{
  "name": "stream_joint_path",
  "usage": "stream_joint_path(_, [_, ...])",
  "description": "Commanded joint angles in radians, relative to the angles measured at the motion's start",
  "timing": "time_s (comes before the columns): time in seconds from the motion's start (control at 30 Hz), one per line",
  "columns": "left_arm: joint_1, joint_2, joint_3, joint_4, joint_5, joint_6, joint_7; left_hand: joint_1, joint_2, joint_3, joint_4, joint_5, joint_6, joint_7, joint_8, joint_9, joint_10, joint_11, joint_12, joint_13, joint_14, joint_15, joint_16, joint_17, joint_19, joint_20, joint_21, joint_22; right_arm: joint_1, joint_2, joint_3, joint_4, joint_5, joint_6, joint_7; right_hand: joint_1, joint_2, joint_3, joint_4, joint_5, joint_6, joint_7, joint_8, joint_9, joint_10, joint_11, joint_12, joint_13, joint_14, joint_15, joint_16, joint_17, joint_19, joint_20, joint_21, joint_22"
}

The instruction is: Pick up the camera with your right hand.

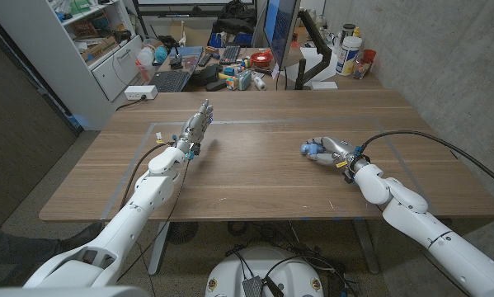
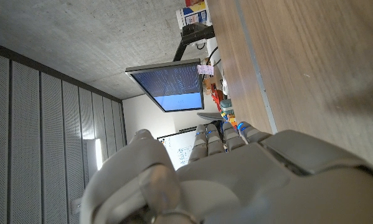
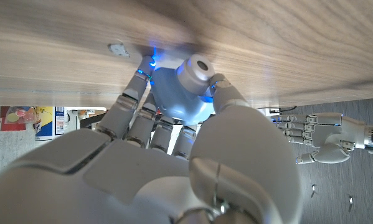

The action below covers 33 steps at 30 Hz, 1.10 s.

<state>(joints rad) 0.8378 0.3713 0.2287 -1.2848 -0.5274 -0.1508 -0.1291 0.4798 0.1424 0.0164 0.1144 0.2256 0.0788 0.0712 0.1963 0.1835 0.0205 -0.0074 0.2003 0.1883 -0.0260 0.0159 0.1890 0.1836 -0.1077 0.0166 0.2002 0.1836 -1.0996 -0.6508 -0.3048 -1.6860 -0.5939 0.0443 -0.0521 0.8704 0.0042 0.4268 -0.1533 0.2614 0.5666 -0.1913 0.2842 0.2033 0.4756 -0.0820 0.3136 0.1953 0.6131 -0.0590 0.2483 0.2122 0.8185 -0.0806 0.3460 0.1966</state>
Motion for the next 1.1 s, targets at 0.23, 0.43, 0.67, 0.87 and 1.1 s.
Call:
stream_joint_path(0.23, [-0.016,-0.006,0.005,0.024,0.001,-0.005,-0.01,0.003,0.003,0.0,0.005,0.002,0.006,0.002,0.003,0.004,0.003,-0.001,0.003,0.005,0.008,0.007,0.003,0.004,-0.005,0.005,0.007,0.002,0.0,0.003,0.02,-0.013,-0.003,0.023,-0.035,0.01,0.01,0.001,0.009,-0.008,0.016,-0.002,0.003,0.002,0.012,-0.001,0.007,0.003,0.016,-0.09,0.005,0.007,0.013,-0.018,0.01,-0.001])
stream_joint_path(0.43, [-0.025,-0.006,0.003,0.035,-0.001,-0.008,-0.018,0.003,0.003,0.0,0.005,0.002,0.006,0.002,0.003,0.004,0.005,-0.002,0.004,0.005,0.008,0.007,0.003,0.004,-0.005,0.005,0.007,0.002,0.003,0.011,0.026,-0.019,-0.003,0.024,-0.046,0.009,0.011,-0.001,0.011,-0.01,0.021,-0.003,0.004,0.002,0.014,-0.002,0.007,0.003,0.017,-0.091,0.004,0.007,0.014,-0.018,0.01,-0.001])
stream_joint_path(0.67, [-0.037,-0.009,0.004,0.054,-0.004,-0.011,-0.032,0.003,0.003,0.0,0.005,0.002,0.006,0.001,0.003,0.004,0.004,-0.001,0.004,0.005,0.008,0.008,0.003,0.004,-0.005,0.005,0.007,0.002,-0.001,0.02,0.04,-0.035,0.004,0.031,-0.062,0.009,0.012,-0.002,0.013,-0.013,0.024,-0.004,0.003,0.003,0.016,-0.001,0.007,0.003,0.018,-0.092,0.003,0.008,0.017,-0.018,0.011,-0.001])
stream_joint_path(0.87, [-0.045,-0.011,0.003,0.068,-0.006,-0.017,-0.041,0.003,0.003,0.0,0.004,0.002,0.007,0.002,0.003,0.004,0.004,0.001,0.004,0.005,0.008,0.007,0.003,0.004,-0.005,0.005,0.007,0.002,-0.006,0.033,0.057,-0.04,0.026,0.052,-0.085,0.009,0.013,-0.003,0.014,-0.015,0.029,-0.004,0.003,0.003,0.02,-0.004,0.008,0.003,0.021,-0.09,0.002,0.009,0.019,-0.019,0.012,-0.001])
stream_joint_path(1.1, [-0.051,-0.012,-0.001,0.081,-0.007,-0.027,-0.048,0.003,0.003,0.001,0.004,0.002,0.007,0.001,0.003,0.004,0.004,-0.001,0.004,0.005,0.008,0.007,0.003,0.004,-0.004,0.005,0.007,0.002,-0.005,0.043,0.069,-0.046,0.032,0.076,-0.108,0.009,0.016,-0.005,0.015,-0.019,0.037,-0.002,0.004,0.003,0.021,-0.002,0.007,0.003,0.026,-0.094,0.002,0.01,0.021,-0.02,0.013,0.0])
